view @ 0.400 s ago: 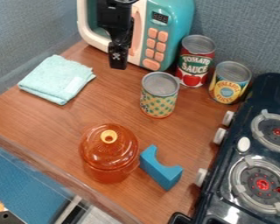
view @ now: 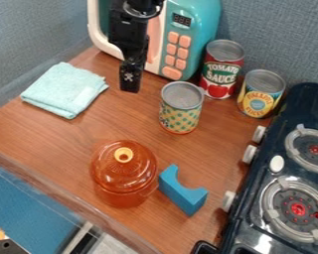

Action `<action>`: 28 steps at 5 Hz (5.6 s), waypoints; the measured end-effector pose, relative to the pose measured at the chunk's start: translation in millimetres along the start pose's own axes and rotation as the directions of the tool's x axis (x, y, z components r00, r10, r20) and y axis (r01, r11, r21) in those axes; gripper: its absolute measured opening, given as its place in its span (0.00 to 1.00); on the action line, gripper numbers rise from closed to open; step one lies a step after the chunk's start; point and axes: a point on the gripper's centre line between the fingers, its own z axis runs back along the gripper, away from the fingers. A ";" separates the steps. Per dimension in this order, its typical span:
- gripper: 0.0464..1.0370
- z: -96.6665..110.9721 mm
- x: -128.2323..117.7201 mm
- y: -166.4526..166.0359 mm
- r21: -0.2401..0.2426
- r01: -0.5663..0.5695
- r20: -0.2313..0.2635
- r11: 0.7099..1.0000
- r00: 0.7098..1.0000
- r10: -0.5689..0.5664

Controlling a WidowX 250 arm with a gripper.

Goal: Move the orange pot lid onto the blue cloth at the middle left edge of the table

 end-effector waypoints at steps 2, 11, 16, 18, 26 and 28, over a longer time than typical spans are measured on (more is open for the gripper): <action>0.96 21.6 6.4 59.6 0.005 0.004 -0.010 1.000 1.000 -0.004; 0.39 -24.2 -13.0 115.1 0.032 0.088 -0.011 0.996 0.996 -0.088; 0.34 18.1 58.2 63.9 0.030 -0.234 -0.046 0.972 0.971 0.235; 0.34 -17.8 106.6 22.9 0.051 -0.459 0.045 0.887 0.888 0.457; 0.94 -88.8 139.4 -27.8 0.069 -0.587 0.162 0.807 0.804 0.572; 0.96 -81.2 131.4 -20.8 0.095 -0.571 0.161 0.816 0.817 0.553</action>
